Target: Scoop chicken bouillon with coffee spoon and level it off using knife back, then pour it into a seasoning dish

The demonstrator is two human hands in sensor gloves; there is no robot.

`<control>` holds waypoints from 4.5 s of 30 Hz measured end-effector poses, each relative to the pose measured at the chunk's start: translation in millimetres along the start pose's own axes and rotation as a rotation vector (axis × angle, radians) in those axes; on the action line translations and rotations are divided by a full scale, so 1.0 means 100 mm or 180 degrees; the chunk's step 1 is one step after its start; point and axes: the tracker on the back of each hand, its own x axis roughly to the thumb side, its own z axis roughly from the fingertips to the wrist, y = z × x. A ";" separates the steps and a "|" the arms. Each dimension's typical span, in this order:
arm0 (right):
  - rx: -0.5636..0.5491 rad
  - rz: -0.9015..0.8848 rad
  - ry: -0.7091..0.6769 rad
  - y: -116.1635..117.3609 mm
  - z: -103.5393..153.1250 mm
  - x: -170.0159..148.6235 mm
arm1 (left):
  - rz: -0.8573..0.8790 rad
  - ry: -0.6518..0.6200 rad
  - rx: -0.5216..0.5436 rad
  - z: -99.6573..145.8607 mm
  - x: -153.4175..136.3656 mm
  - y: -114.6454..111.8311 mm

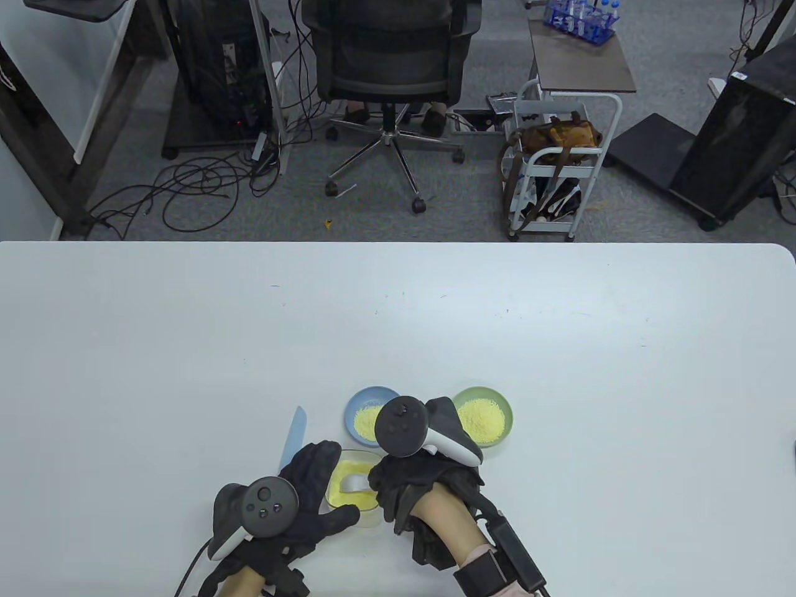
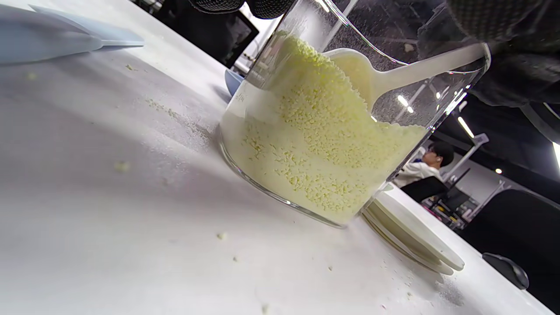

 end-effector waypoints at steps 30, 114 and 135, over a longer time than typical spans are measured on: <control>-0.0213 -0.3040 -0.1199 0.48 0.09 -1.01 | 0.0054 -0.0032 0.0003 0.03 -0.03 0.15; -0.0809 -0.2866 -0.1725 0.47 0.43 -1.02 | 0.0646 0.0587 -0.0738 0.10 0.00 0.51; -0.0766 -0.2907 -0.1773 0.49 0.43 -1.01 | 0.0184 0.2284 -0.0617 0.09 -0.82 0.35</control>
